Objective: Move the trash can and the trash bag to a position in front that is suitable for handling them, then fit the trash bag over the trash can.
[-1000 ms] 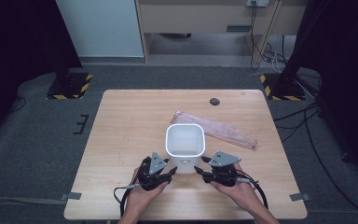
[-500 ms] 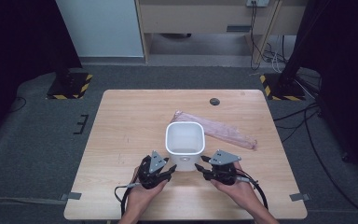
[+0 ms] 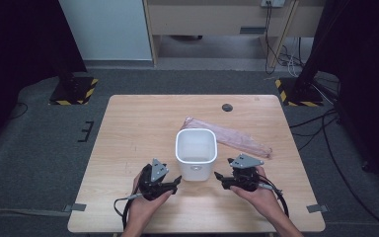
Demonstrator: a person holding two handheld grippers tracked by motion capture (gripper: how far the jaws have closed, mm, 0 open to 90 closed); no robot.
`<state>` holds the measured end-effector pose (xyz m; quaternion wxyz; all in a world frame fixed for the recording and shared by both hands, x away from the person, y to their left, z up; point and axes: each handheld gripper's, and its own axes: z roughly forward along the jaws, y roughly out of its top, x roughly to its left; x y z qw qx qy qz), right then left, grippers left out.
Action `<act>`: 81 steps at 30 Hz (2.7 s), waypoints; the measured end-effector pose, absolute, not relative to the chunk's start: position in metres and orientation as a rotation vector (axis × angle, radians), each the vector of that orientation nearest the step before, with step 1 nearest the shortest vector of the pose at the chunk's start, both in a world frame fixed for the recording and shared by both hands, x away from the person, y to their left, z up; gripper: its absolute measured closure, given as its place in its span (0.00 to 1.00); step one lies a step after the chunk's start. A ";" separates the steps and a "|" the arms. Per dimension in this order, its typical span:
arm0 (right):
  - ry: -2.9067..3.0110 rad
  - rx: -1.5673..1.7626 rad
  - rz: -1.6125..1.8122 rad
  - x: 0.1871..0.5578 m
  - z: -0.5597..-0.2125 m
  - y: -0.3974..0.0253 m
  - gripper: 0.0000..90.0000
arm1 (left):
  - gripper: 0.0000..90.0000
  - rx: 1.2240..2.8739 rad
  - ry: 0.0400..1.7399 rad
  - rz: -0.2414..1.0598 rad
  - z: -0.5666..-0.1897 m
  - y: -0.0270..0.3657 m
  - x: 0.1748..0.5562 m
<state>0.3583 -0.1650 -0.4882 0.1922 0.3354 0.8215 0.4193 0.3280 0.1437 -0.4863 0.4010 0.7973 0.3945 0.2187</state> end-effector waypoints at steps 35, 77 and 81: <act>2.214 1.170 1.032 0.452 -0.481 -0.255 0.16 | 0.07 2.050 1.257 0.546 -0.520 0.201 0.376; 2.268 1.233 0.975 0.499 -0.537 -0.231 0.17 | 0.09 2.026 1.314 0.586 -0.517 0.208 0.364; 2.263 1.233 0.987 0.502 -0.538 -0.229 0.17 | 0.09 2.014 1.318 0.569 -0.517 0.211 0.363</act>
